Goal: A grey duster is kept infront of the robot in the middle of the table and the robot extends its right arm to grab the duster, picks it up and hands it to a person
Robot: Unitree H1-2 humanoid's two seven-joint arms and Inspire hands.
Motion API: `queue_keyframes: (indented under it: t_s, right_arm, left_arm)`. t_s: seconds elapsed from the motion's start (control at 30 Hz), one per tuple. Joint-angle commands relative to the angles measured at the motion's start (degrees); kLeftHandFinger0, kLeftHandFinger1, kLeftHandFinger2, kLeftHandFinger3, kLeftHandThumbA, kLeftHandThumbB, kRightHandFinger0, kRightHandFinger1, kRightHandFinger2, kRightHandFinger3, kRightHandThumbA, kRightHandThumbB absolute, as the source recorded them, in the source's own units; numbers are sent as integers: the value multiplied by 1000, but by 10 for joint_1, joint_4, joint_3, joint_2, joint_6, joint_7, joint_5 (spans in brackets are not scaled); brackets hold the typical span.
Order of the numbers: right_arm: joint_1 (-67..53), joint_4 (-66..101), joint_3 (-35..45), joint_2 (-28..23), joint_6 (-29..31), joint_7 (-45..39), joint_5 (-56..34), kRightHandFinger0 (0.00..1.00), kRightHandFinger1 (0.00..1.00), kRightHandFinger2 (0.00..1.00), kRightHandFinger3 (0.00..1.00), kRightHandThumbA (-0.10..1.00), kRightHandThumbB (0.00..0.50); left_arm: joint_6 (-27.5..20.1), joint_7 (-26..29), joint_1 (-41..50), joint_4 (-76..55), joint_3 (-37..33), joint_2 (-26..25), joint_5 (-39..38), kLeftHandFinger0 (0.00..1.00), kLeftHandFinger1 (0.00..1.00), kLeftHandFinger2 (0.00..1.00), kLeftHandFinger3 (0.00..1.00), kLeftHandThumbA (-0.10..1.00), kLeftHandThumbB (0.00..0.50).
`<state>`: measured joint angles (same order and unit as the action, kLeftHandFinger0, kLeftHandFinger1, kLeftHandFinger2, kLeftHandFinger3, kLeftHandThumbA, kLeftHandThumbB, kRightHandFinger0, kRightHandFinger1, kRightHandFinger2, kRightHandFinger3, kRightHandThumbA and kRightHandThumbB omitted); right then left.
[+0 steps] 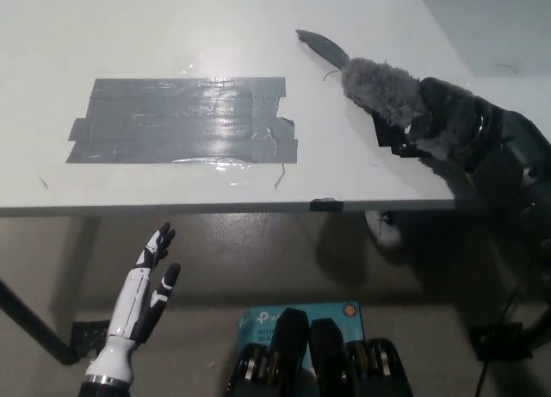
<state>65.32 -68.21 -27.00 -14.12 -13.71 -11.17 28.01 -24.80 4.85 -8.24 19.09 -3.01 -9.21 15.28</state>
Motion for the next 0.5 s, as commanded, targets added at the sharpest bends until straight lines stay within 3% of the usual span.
queue_keyframes:
  t_s: [0.0, 0.03, 0.07, 0.1, 0.17, 0.23, 0.27, 0.3, 0.33, 0.37, 0.4, 0.43, 0.47]
  right_arm:
    - [-24, -30, -6, 5, -9, -26, 3, 244, 432, 421, 1000, -100, 136]
    - [-23, -31, -5, 5, -7, -24, 3, 272, 453, 434, 1000, -100, 133]
    - [-23, -32, -4, 5, -7, -24, 1, 220, 434, 385, 1000, -100, 141]
    - [-23, -31, -1, 4, -6, -23, -2, 227, 486, 389, 1000, -100, 143]
    - [-23, -28, 1, 1, -7, -23, -4, 208, 476, 349, 1000, -100, 149]
    - [-24, -24, 9, 0, -7, -19, -10, 155, 471, 326, 1000, -100, 141]
    - [-30, -14, 17, -3, 0, -13, -17, 138, 510, 327, 1000, -100, 101]
    - [-35, -1, 31, -6, 4, -7, -29, 133, 528, 322, 1000, -100, 119]
    - [-40, 10, 48, -7, 10, -2, -44, 189, 583, 339, 1000, -100, 145]
    - [-45, 22, 67, -9, 16, 3, -60, 207, 588, 339, 994, -100, 137]
    - [-51, 35, 94, -9, 32, 4, -83, 196, 595, 349, 649, -100, 150]
    - [-54, 51, 141, -6, 39, -2, -124, 75, 611, 514, 504, -100, 139]
    - [-54, 57, 156, -5, 38, -5, -135, 67, 623, 669, 556, -100, 139]
  left_arm:
    - [-13, 2, -13, -6, 4, -9, -3, 1000, 1000, 1000, 1000, 993, 253]
    - [-13, 1, -15, -5, 4, -10, -4, 1000, 1000, 1000, 1000, 994, 253]
    - [-13, 0, -15, -6, 4, -10, -5, 1000, 1000, 1000, 1000, 997, 257]
    - [-13, -2, -17, -5, 4, -10, -9, 1000, 1000, 1000, 1000, 998, 272]
    - [-11, -4, -19, -5, 5, -8, -13, 1000, 1000, 1000, 1000, 1000, 279]
    - [-15, -4, -20, -3, 5, -9, -15, 1000, 1000, 1000, 1000, 1000, 276]
    - [-14, -5, -20, -4, 5, -9, -17, 1000, 1000, 1000, 1000, 1000, 284]
    - [-14, -5, -20, -4, 5, -8, -17, 1000, 1000, 1000, 1000, 1000, 282]
    - [-15, -5, -20, -4, 5, -8, -17, 998, 1000, 1000, 1000, 1000, 281]
    - [-16, -5, -21, -4, 5, -9, -17, 997, 1000, 1000, 1000, 1000, 281]
    - [-19, -4, -22, -2, 5, -9, -18, 988, 1000, 1000, 1000, 1000, 276]
    - [-20, -6, -25, -1, 5, -9, -21, 974, 1000, 1000, 1000, 1000, 273]
    - [-20, -6, -26, 0, 5, -9, -22, 972, 1000, 1000, 1000, 1000, 273]
